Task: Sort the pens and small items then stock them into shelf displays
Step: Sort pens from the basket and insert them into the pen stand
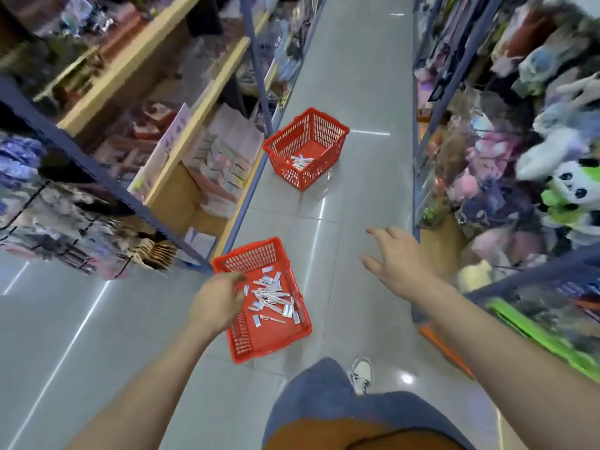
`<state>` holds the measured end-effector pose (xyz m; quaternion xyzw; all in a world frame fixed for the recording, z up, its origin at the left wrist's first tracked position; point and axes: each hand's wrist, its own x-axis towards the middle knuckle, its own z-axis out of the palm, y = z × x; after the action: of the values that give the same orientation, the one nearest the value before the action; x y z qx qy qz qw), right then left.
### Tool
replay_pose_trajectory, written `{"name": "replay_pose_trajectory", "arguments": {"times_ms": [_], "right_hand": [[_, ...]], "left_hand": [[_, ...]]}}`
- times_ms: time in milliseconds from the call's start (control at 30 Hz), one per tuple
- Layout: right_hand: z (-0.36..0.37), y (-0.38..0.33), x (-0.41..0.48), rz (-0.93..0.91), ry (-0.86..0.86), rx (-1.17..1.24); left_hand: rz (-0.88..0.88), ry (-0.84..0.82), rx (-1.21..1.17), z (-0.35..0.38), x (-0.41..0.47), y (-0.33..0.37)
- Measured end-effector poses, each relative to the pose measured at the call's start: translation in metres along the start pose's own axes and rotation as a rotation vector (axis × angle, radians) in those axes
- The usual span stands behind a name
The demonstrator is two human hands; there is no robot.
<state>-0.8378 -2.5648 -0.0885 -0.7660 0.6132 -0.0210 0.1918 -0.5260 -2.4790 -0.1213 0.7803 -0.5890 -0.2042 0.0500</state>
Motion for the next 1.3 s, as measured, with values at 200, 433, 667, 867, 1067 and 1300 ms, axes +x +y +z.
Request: {"name": "replay_pose_trajectory", "arguments": {"times_ms": [200,433,667,867,1067,1300], "right_hand": [[-0.031,0.018,0.135,-0.042,-0.013,0.023],[-0.037,0.023,0.344,-0.088,-0.070,-0.012],[-0.016,0.009,0.551,-0.173,-0.178,-0.058],[0.056,0.008,0.696,-0.319,-0.317,-0.098],[0.179,0.028,0.817,-0.501,-0.513,-0.140],[0.313,0.048,0.914,-0.625,-0.588,-0.161]], "left_hand": [[-0.043,0.040,-0.055,-0.009,0.119,0.052],[-0.063,0.045,-0.164,0.008,0.320,0.071],[-0.116,0.010,-0.179,0.017,0.512,0.076],[-0.270,0.021,-0.328,0.074,0.635,0.080],[-0.437,0.031,-0.438,0.182,0.742,0.068],[-0.465,0.124,-0.500,0.303,0.836,0.032]]}}
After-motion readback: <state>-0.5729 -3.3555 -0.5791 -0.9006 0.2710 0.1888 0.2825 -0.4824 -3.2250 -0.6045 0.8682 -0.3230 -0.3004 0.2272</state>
